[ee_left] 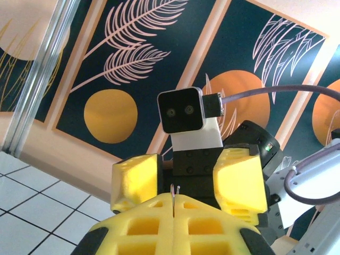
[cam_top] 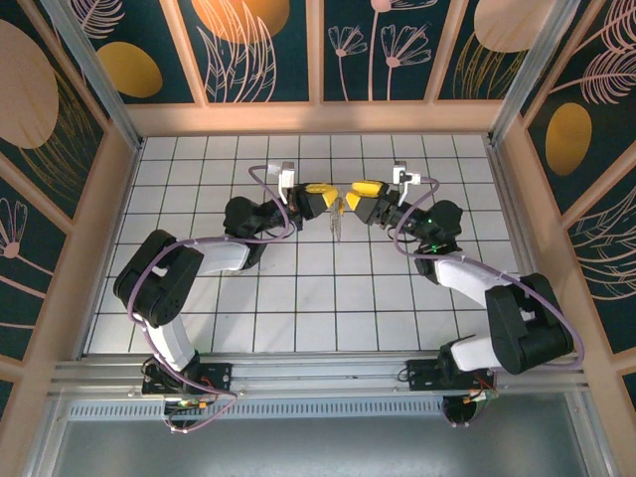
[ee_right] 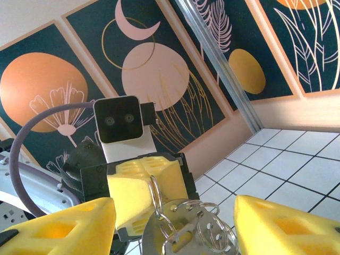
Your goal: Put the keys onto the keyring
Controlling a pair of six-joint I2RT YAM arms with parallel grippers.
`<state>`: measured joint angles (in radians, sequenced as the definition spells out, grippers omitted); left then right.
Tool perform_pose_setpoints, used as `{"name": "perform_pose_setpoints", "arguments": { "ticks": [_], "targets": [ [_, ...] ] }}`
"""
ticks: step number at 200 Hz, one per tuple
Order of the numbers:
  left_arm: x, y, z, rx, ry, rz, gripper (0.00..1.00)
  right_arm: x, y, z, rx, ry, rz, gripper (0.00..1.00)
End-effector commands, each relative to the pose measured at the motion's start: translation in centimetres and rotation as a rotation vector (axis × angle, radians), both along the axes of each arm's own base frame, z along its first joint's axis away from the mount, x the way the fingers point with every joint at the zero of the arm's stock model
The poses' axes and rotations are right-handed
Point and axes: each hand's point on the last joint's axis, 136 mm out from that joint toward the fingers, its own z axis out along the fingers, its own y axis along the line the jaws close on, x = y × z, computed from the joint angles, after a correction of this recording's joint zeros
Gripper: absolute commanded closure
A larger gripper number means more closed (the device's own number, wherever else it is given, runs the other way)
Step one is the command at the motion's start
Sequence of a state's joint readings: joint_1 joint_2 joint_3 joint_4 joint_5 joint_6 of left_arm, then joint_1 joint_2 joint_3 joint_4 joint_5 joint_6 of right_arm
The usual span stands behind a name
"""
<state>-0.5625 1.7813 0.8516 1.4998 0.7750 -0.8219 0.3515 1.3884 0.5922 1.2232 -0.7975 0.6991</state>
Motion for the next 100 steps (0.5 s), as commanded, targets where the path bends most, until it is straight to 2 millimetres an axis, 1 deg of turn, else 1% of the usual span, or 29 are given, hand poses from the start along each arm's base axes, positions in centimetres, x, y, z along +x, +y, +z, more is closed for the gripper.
{"name": "perform_pose_setpoints", "arguments": {
  "ticks": [1, 38, 66, 100],
  "targets": [
    [0.0, 0.4, 2.3, -0.074, -0.035, -0.001, 1.00, -0.3, 0.5, 2.2, 0.043, -0.069, 0.024, 0.41],
    [0.1, 0.4, 2.3, -0.093, -0.010, -0.011, 1.00, 0.1, 1.2, 2.1, 0.048, -0.063, 0.042, 0.45],
    [0.3, 0.3, 2.0, -0.092, 0.004, -0.011, 1.00, 0.2, 1.5, 2.0, 0.045, -0.060, 0.050, 0.51],
    [0.4, 0.2, 1.7, -0.089, 0.010, -0.007, 1.00, 0.5, 1.8, 1.7, 0.042, -0.048, 0.051, 0.55]
  ]
}}
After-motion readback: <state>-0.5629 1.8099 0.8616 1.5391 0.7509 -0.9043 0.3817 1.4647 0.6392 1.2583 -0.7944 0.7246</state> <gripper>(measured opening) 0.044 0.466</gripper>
